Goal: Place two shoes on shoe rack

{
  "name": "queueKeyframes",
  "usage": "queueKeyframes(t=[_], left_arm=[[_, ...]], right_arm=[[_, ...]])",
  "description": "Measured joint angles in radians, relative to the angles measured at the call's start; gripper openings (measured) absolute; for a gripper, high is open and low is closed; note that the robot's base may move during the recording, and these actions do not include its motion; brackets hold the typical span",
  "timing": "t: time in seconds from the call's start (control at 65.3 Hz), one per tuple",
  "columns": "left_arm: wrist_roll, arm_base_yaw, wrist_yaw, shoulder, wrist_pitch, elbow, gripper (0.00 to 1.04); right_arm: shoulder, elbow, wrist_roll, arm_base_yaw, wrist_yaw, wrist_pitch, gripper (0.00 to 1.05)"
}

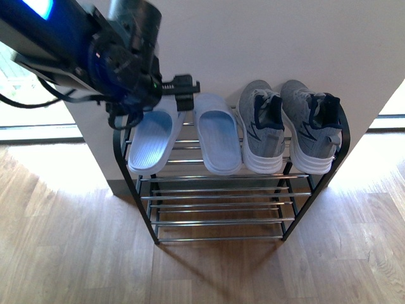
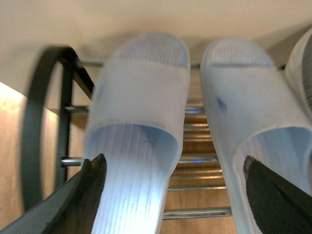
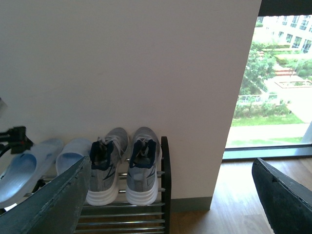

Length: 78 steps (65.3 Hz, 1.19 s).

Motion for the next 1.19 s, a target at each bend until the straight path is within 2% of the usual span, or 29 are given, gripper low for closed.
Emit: queueKeyframes(t=[0.031, 0.107, 0.322, 0.413, 0.49, 0.521, 0.536, 0.551, 0.597, 0.659, 0.735, 0.842, 0.919, 1.057, 1.103, 1.133, 1.195], left_arm=[[0.014, 0.001, -0.037, -0.098, 0.029, -0.088, 0.97], [0.030, 0.012, -0.109, -0.293, 0.074, -0.274, 0.95], [0.037, 0.069, -0.200, -0.706, 0.068, -0.645, 0.95], [0.008, 0.093, -0.278, -1.026, -0.029, -0.827, 0.95], [-0.023, 0.099, -0.286, -1.255, -0.158, -0.921, 0.95], [-0.026, 0.100, -0.283, -1.295, -0.162, -0.930, 0.95], [-0.009, 0.105, -0.261, -1.299, -0.133, -0.946, 0.93], [0.022, 0.116, -0.204, -1.307, -0.031, -0.972, 0.90], [0.084, 0.134, -0.125, -1.316, 0.148, -1.033, 0.83], [0.165, 0.155, -0.056, -1.328, 0.350, -1.125, 0.72], [0.216, 0.172, -0.024, -1.364, 0.462, -1.191, 0.59], [0.249, 0.198, -0.008, -1.429, 0.474, -1.232, 0.43], [0.263, 0.220, 0.014, -1.483, 0.459, -1.275, 0.25], [0.269, 0.243, 0.035, -1.559, 0.424, -1.320, 0.02], [0.272, 0.252, 0.050, -1.584, 0.411, -1.330, 0.01], [0.274, 0.293, 0.109, -1.616, 0.392, -1.342, 0.01], [0.274, 0.330, 0.119, -1.670, 0.357, -1.363, 0.01]], right_arm=[[0.000, 0.000, 0.000, 0.000, 0.000, 0.000, 0.96], [0.000, 0.000, 0.000, 0.000, 0.000, 0.000, 0.96], [0.000, 0.000, 0.000, 0.000, 0.000, 0.000, 0.96], [0.000, 0.000, 0.000, 0.000, 0.000, 0.000, 0.96], [0.000, 0.000, 0.000, 0.000, 0.000, 0.000, 0.96], [0.000, 0.000, 0.000, 0.000, 0.000, 0.000, 0.96], [0.000, 0.000, 0.000, 0.000, 0.000, 0.000, 0.96], [0.000, 0.000, 0.000, 0.000, 0.000, 0.000, 0.96], [0.000, 0.000, 0.000, 0.000, 0.000, 0.000, 0.96], [0.000, 0.000, 0.000, 0.000, 0.000, 0.000, 0.96], [0.000, 0.000, 0.000, 0.000, 0.000, 0.000, 0.96], [0.000, 0.000, 0.000, 0.000, 0.000, 0.000, 0.96], [0.000, 0.000, 0.000, 0.000, 0.000, 0.000, 0.96], [0.000, 0.000, 0.000, 0.000, 0.000, 0.000, 0.96], [0.000, 0.000, 0.000, 0.000, 0.000, 0.000, 0.96], [0.000, 0.000, 0.000, 0.000, 0.000, 0.000, 0.96], [0.000, 0.000, 0.000, 0.000, 0.000, 0.000, 0.96]])
